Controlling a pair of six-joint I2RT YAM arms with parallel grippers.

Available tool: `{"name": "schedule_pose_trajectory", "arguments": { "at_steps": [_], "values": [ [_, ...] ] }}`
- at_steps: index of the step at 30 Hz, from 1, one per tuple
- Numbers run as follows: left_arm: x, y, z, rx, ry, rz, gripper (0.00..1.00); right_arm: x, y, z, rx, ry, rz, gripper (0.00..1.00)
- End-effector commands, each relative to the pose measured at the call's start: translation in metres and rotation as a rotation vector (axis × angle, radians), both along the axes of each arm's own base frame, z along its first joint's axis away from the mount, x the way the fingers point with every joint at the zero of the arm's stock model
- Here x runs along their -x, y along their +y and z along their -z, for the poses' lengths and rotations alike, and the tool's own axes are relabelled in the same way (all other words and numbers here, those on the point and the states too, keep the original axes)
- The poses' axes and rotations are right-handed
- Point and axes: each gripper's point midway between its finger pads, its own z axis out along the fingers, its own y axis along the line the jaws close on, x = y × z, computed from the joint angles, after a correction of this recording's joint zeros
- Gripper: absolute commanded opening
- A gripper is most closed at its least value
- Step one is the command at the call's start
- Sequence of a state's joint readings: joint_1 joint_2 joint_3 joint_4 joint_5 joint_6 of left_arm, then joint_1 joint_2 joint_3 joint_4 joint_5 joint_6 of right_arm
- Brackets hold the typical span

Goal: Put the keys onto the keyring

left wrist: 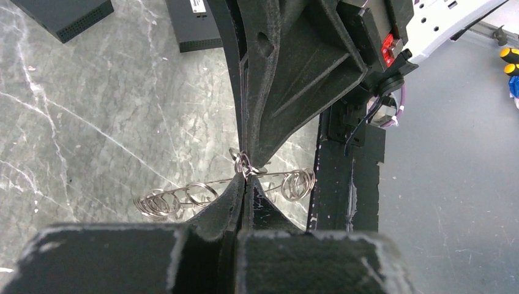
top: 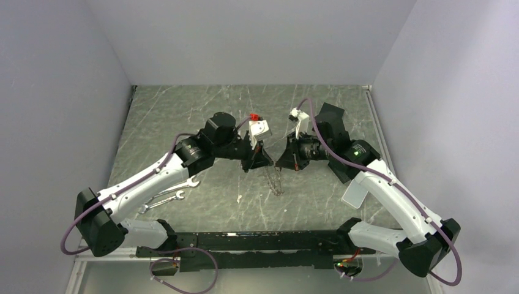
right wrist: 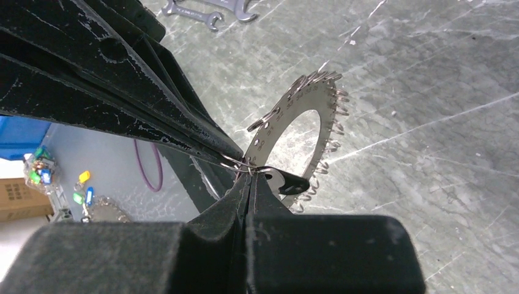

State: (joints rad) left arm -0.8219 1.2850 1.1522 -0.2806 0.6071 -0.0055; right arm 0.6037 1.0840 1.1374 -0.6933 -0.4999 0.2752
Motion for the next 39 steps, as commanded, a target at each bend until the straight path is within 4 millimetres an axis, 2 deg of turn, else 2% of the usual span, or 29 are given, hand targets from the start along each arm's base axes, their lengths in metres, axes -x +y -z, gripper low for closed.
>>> {"name": "schedule_pose_trajectory", "arguments": {
  "at_steps": [1, 11, 16, 22, 27, 28, 31, 34, 39],
  "values": [
    [0.009, -0.009, -0.046, 0.152, -0.089, 0.044, 0.00, -0.007, 0.007, -0.010, -0.061, -0.046, 0.000, 0.00],
    [0.003, -0.002, -0.057, 0.181, -0.139, -0.012, 0.00, -0.008, -0.003, -0.011, -0.040, -0.080, 0.042, 0.00],
    [0.004, 0.002, -0.067, 0.213, -0.165, -0.031, 0.00, -0.007, -0.005, -0.003, -0.030, -0.074, 0.051, 0.00],
    [0.003, 0.008, -0.074, 0.229, -0.180, -0.058, 0.00, -0.010, -0.011, -0.007, -0.029, -0.116, 0.086, 0.00],
    [0.005, 0.008, -0.075, 0.242, -0.177, -0.058, 0.00, -0.011, -0.009, -0.010, -0.040, -0.116, 0.080, 0.00],
    [0.005, 0.008, -0.075, 0.243, -0.177, -0.058, 0.00, -0.010, -0.009, -0.011, -0.041, -0.119, 0.077, 0.02],
    [0.006, 0.008, -0.074, 0.240, -0.174, -0.053, 0.00, -0.010, -0.010, -0.014, -0.044, -0.135, 0.078, 0.21],
    [0.006, 0.008, -0.074, 0.240, -0.174, -0.050, 0.00, -0.010, -0.013, -0.018, -0.039, -0.157, 0.080, 0.33],
    [0.007, 0.009, -0.075, 0.243, -0.177, -0.050, 0.00, -0.009, -0.017, -0.030, -0.042, -0.203, 0.080, 0.36]
  ]
}}
